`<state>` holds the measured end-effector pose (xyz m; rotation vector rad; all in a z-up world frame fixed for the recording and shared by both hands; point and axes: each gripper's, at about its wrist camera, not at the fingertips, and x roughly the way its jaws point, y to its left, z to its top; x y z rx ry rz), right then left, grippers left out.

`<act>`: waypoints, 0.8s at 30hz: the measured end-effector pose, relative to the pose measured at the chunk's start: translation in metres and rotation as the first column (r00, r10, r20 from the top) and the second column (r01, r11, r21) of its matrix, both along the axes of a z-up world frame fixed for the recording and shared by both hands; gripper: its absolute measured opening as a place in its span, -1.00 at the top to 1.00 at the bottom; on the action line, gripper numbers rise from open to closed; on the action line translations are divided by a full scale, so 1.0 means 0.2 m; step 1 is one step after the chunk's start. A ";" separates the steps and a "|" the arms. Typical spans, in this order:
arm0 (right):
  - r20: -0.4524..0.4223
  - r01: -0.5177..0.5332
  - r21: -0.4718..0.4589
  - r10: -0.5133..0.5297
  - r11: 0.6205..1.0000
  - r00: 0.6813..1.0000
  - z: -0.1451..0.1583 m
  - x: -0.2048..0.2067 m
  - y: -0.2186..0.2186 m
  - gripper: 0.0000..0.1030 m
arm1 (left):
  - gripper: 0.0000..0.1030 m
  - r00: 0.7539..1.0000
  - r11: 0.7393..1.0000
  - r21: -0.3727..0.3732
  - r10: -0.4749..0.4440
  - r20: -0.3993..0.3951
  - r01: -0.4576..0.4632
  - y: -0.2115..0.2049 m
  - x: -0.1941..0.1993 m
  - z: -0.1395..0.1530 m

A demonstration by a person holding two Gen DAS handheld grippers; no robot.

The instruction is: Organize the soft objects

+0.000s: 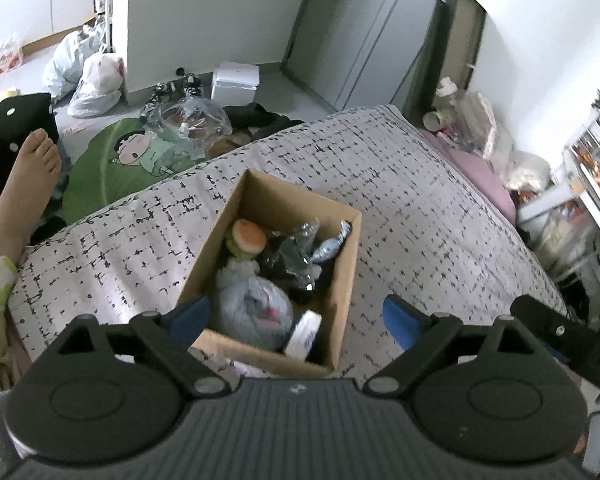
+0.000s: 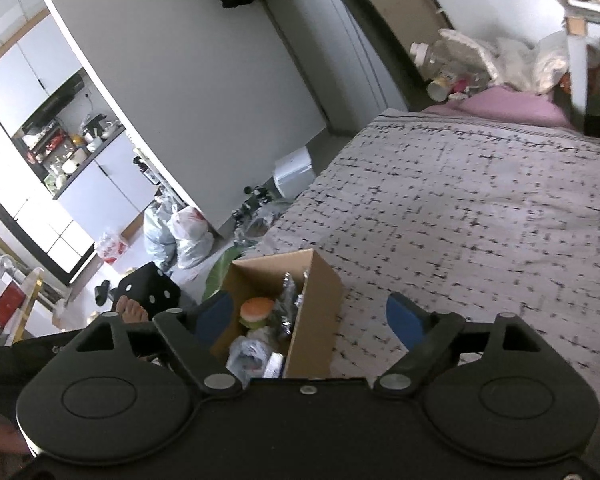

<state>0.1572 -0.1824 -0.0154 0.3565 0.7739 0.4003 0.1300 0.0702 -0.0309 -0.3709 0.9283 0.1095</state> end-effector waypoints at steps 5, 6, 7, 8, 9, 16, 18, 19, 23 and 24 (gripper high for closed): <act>-0.008 0.044 -0.037 -0.044 0.998 0.999 0.04 -0.08 -0.06 -0.90 | -0.88 1.000 0.999 0.034 -0.013 0.018 0.013 -0.05 -0.10 0.05; -0.011 0.049 -0.045 -0.050 0.998 0.999 0.04 -0.09 -0.07 -0.92 | -0.88 1.000 0.999 0.038 -0.018 0.022 0.017 -0.07 -0.12 0.06; -0.010 0.052 -0.054 -0.052 0.997 0.999 0.05 -0.11 -0.08 -0.97 | -0.89 0.999 0.999 0.043 -0.022 0.024 0.021 -0.08 -0.13 0.07; -0.006 0.054 -0.062 -0.054 0.997 0.998 0.06 -0.13 -0.09 -1.00 | -0.89 0.999 0.998 0.051 -0.027 0.025 0.025 -0.09 -0.15 0.08; 0.000 0.059 -0.071 -0.059 0.996 0.998 0.07 -0.15 -0.10 -1.00 | -0.89 0.999 0.998 0.060 -0.031 0.025 0.029 -0.10 -0.17 0.09; 0.008 0.063 -0.128 -0.063 0.990 0.998 0.11 -0.25 -0.15 -1.00 | -0.91 0.998 0.995 0.093 -0.044 0.036 0.040 -0.16 -0.28 0.14; 0.008 0.062 -0.143 -0.061 0.988 0.998 0.12 -0.28 -0.16 -1.00 | -0.91 0.998 0.993 0.106 -0.050 0.039 0.045 -0.18 -0.31 0.16; 0.010 0.061 -0.149 -0.060 0.987 0.998 0.13 -0.29 -0.16 -1.00 | -0.91 0.998 0.993 0.110 -0.053 0.042 0.048 -0.18 -0.32 0.17; 0.026 0.049 -0.184 -0.045 0.982 0.999 0.15 -0.35 -0.16 -1.00 | -0.91 0.996 0.989 0.133 -0.070 0.053 0.062 -0.21 -0.39 0.20; 0.026 0.048 -0.195 -0.043 0.980 0.999 0.15 -0.37 -0.16 -1.00 | -0.91 0.995 0.987 0.149 -0.078 0.057 0.069 -0.22 -0.41 0.21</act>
